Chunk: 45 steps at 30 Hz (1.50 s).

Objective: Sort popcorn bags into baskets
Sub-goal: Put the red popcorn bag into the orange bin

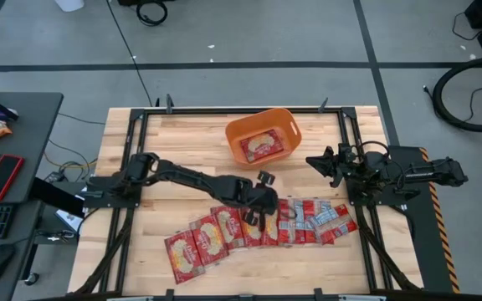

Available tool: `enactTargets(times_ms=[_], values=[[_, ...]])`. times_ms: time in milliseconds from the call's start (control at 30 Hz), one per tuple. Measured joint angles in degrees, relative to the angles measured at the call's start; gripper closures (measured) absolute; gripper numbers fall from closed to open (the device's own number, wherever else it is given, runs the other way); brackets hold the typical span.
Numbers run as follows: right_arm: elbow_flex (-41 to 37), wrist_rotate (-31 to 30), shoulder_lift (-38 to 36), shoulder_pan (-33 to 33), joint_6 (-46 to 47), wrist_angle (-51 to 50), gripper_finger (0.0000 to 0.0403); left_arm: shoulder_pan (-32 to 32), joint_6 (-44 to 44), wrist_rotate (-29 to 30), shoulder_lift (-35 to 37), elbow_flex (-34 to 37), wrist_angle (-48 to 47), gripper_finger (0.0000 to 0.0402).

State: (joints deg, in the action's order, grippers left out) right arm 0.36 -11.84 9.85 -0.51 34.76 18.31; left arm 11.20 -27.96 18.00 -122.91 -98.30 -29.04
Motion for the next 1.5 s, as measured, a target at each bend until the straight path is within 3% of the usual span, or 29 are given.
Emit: enactTargets(times_ms=[267,500,700,1033,1167,1400,1500], values=[[0.0,0.0,-0.02,0.0,0.0,-0.02,0.0351,3.74,-15.27,-0.71,-2.09,0.37,-0.47,0.0272],[0.0,-0.07,0.11,0.02,0.02,0.38,0.0351,5.06,-25.22,0.54,-4.0,0.37,-1.79,0.023],[0.0,-0.08,0.59,0.02,0.0,0.36,0.0351,5.05,-28.71,0.45,-3.98,0.33,-1.76,0.0206],[0.0,0.04,0.63,0.02,0.0,0.41,0.0351,5.01,-28.75,-0.16,-7.36,0.15,0.17,0.0208],[0.0,0.04,0.63,0.02,0.0,0.41,0.0351,4.99,-27.48,-0.11,-7.96,0.07,0.57,0.0245],[0.0,0.02,0.63,0.02,0.0,0.45,0.0351,5.12,-19.27,1.11,-7.38,0.29,0.84,0.0379],[0.0,0.02,0.63,0.02,0.0,0.45,0.0351,5.1,-16.05,1.05,-5.88,0.37,-1.01,0.0391]])
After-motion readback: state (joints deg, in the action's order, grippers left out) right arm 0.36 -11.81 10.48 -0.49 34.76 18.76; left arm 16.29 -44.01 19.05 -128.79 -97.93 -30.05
